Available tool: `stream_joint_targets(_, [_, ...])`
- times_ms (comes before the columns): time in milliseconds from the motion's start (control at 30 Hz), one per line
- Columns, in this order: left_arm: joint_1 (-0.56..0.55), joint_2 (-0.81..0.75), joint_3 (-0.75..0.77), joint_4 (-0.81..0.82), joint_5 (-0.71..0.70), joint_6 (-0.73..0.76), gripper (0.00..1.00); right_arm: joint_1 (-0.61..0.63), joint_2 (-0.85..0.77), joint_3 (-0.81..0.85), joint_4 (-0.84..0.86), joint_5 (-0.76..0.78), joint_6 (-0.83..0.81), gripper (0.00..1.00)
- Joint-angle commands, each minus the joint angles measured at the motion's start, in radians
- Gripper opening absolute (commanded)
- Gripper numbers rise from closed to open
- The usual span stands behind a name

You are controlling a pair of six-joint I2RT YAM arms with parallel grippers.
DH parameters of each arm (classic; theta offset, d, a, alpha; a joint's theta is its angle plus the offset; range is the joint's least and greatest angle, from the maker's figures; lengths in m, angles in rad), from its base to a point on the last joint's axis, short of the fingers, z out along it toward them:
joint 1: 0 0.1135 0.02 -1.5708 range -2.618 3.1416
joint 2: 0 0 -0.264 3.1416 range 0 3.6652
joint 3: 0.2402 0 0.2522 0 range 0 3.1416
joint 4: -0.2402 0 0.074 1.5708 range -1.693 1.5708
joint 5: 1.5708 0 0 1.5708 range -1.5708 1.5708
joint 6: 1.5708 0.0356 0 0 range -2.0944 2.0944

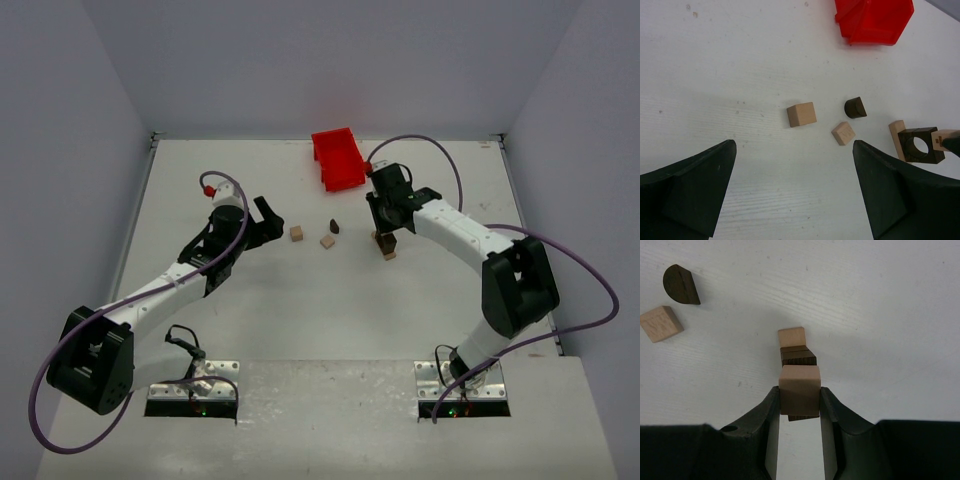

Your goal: Build the wood block tower

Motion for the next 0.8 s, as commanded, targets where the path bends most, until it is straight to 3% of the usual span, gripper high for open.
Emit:
stream_joint_targets(0, [0.002, -0.005, 0.015, 0.061, 0.011, 0.013, 1.0, -0.007, -0.003, 0.047, 0.015, 0.003, -0.008, 0.31])
stream_joint_targets(767, [0.002, -0.005, 0.013, 0.073, 0.036, 0.018, 1.0, -0.011, 0.015, 0.074, -0.021, -0.023, -0.025, 0.42])
